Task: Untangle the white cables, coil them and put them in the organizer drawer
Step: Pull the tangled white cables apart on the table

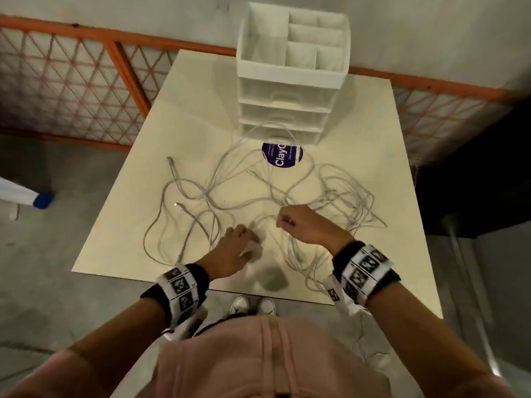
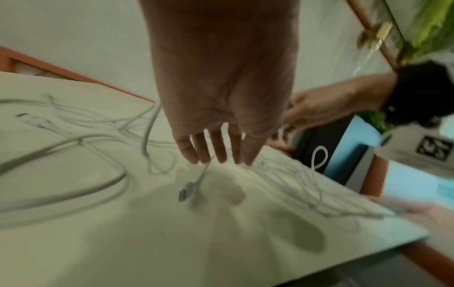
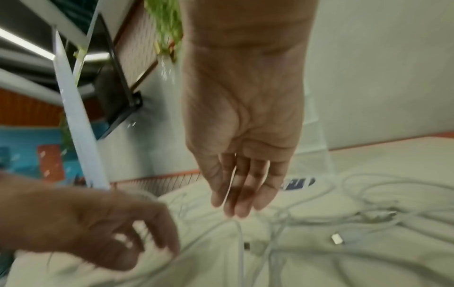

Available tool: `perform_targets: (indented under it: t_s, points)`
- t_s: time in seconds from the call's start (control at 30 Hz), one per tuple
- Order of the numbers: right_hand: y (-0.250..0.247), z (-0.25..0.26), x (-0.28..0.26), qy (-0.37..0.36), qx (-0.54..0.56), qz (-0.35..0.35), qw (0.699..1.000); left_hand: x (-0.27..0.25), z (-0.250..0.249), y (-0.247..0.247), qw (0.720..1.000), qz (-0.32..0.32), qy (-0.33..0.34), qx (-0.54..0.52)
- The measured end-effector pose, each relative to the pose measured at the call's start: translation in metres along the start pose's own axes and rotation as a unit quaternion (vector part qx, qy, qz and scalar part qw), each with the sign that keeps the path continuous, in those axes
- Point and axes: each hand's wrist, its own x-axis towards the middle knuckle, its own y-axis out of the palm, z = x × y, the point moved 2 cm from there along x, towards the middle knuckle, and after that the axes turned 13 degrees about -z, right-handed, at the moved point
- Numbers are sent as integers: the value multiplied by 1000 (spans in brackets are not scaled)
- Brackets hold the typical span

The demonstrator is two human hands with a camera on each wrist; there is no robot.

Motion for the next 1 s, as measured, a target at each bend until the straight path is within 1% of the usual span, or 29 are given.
perform_targets:
  t_s: [0.07, 0.13, 0.2, 0.27, 0.33, 0.37, 0.4, 0.43, 0.47, 0.5, 0.53, 0.6, 0.67, 0.73, 0.8, 0.83, 0.87, 0.93, 1.0]
  points:
    - [10, 3, 15, -16, -47, -5, 999, 11, 4, 2, 997, -40, -37, 62]
    - [17, 4, 26, -7, -80, -4, 997, 17, 0, -2, 993, -29, -77, 88]
    - [25, 1, 32, -1, -89, 0, 996, 20, -2, -2, 992, 3, -107, 73]
    - [30, -4, 35, 12, -90, 14, 996, 22, -5, -5, 992, 28, -117, 43]
    - [29, -9, 38, 35, -69, 26, 997, 28, -10, -13, 991, 27, -129, 11]
    - [24, -11, 38, 50, -35, 18, 998, 31, -14, -19, 991, 11, -130, -9]
    - [18, -16, 40, 64, 5, -3, 998, 35, -20, -27, 992, -29, -119, -31]
    - [9, -19, 41, 78, 45, -35, 995, 40, -26, -36, 989, -86, -101, -62]
    - [-1, -22, 42, 91, 80, -69, 990, 45, -35, -47, 979, -156, -76, -103]
    - [-12, -25, 43, 106, 120, -98, 982, 49, -43, -59, 960, -227, -61, -152]
    - [-22, -25, 44, 116, 165, -119, 972, 54, -51, -72, 935, -288, -52, -202]
    - [-39, -21, 44, 114, 249, -141, 951, 64, -66, -97, 884, -363, -44, -292]
    - [-51, -14, 45, 80, 284, -149, 944, 75, -80, -122, 838, -402, -34, -369]
    - [-58, -5, 43, 61, 311, -133, 939, 84, -88, -144, 782, -419, -31, -460]
    - [-58, 0, 37, 54, 326, -82, 940, 91, -89, -161, 718, -422, -21, -554]
    - [-57, 0, 33, 50, 316, -47, 946, 94, -87, -167, 690, -421, -21, -588]
    - [-55, -4, 28, 48, 295, -15, 954, 96, -85, -173, 675, -423, -26, -604]
    - [-54, -19, 19, 51, 244, 31, 968, 99, -77, -186, 660, -440, -36, -608]
    - [-59, -37, 12, 64, 209, 41, 975, 98, -66, -196, 655, -477, -43, -584]
